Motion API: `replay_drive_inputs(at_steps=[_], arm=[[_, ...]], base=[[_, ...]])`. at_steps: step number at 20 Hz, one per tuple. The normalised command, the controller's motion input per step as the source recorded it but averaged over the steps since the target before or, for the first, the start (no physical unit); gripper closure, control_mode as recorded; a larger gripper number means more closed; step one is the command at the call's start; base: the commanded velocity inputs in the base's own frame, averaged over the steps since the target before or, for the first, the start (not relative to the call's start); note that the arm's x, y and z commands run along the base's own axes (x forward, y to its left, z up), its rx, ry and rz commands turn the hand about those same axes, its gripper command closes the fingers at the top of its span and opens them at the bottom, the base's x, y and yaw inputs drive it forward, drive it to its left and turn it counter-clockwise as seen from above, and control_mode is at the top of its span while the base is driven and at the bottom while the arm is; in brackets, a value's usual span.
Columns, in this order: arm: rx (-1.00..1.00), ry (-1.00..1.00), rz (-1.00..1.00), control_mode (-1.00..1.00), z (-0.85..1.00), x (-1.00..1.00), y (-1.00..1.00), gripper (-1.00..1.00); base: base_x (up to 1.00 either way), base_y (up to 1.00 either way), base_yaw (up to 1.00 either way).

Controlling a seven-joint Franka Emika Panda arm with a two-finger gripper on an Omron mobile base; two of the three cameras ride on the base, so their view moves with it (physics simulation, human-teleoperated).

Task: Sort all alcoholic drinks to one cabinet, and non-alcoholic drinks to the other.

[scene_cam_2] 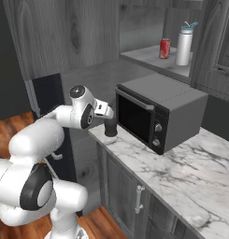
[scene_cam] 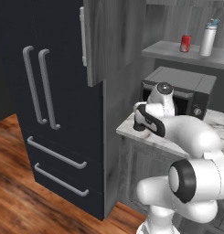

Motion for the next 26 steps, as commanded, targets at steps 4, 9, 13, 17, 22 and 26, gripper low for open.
replay_drive_inputs(at_steps=[4,9,13,17,22,26], arm=[[0.0,-0.01,0.0,-1.0,-0.12,0.26,-0.01,-1.0],[0.0,-0.04,0.0,-1.0,-0.14,0.17,0.0,-1.0],[0.0,-0.07,0.0,-1.0,-0.15,0.11,0.0,-1.0],[0.0,-0.06,0.0,-1.0,-0.14,0.11,-0.01,-1.0],[0.0,-0.04,0.0,-1.0,-0.1,0.11,0.0,-1.0],[0.0,-0.04,0.0,-1.0,-0.05,0.08,0.0,-1.0]], base=[[0.0,0.0,0.0],[0.0,0.0,0.0],[0.0,0.0,0.0],[0.0,0.0,0.0],[0.0,0.0,0.0],[0.0,0.0,0.0]])
